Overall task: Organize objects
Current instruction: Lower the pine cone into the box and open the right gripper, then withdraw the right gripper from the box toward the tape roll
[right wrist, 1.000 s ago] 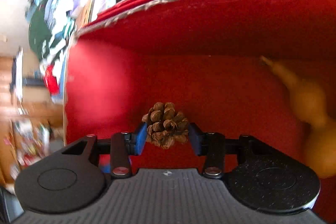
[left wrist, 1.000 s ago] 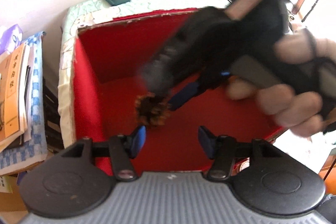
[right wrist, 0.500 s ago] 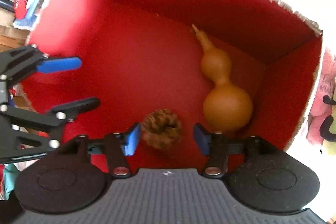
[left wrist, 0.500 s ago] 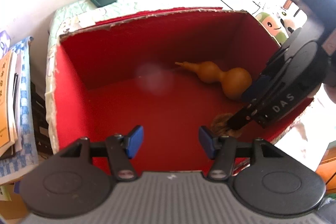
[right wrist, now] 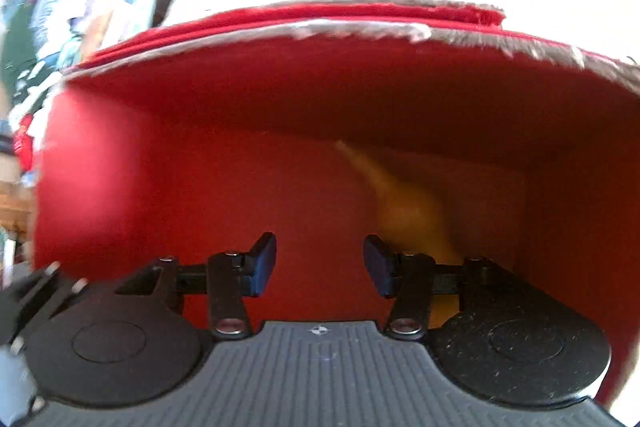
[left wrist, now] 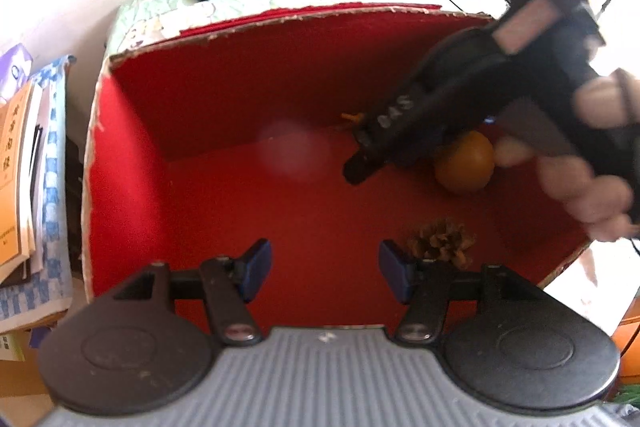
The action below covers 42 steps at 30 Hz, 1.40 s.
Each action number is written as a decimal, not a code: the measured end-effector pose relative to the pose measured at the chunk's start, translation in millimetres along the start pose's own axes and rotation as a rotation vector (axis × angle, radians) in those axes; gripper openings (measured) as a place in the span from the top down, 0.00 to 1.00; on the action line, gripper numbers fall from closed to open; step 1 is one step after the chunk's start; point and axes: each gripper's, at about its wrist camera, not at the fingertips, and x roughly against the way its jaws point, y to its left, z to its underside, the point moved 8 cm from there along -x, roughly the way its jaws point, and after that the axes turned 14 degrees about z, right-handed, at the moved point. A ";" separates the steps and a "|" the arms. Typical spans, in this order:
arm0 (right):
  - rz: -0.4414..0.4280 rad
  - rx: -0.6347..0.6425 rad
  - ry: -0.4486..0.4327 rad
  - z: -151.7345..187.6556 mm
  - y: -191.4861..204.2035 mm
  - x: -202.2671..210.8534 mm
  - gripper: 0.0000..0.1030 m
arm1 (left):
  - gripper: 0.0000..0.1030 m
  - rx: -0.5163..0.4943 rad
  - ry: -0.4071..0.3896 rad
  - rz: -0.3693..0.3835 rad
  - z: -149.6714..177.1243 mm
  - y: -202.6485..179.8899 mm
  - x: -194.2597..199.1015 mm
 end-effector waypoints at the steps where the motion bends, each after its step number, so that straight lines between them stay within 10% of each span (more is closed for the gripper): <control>1: 0.029 -0.007 -0.019 -4.3 -5.3 -1.4 0.74 | 0.41 -0.001 -0.001 -0.013 -0.7 -0.6 0.3; 4: 0.039 -0.061 -0.035 -8.6 -19.8 1.6 0.86 | 0.40 -0.002 -0.014 -0.037 -2.9 -3.1 1.4; 7: 0.083 -0.105 -0.009 0.3 -18.6 5.1 0.76 | 0.37 0.012 -0.024 -0.050 -5.6 -4.1 2.5; 11: -0.093 -0.216 0.029 8.4 -20.9 12.7 0.74 | 0.37 0.039 -0.031 -0.060 -9.4 -3.9 3.7; 42: -0.189 -0.127 -0.376 89.8 18.2 89.6 0.81 | 0.31 0.111 -0.071 -0.319 -14.3 -55.7 12.3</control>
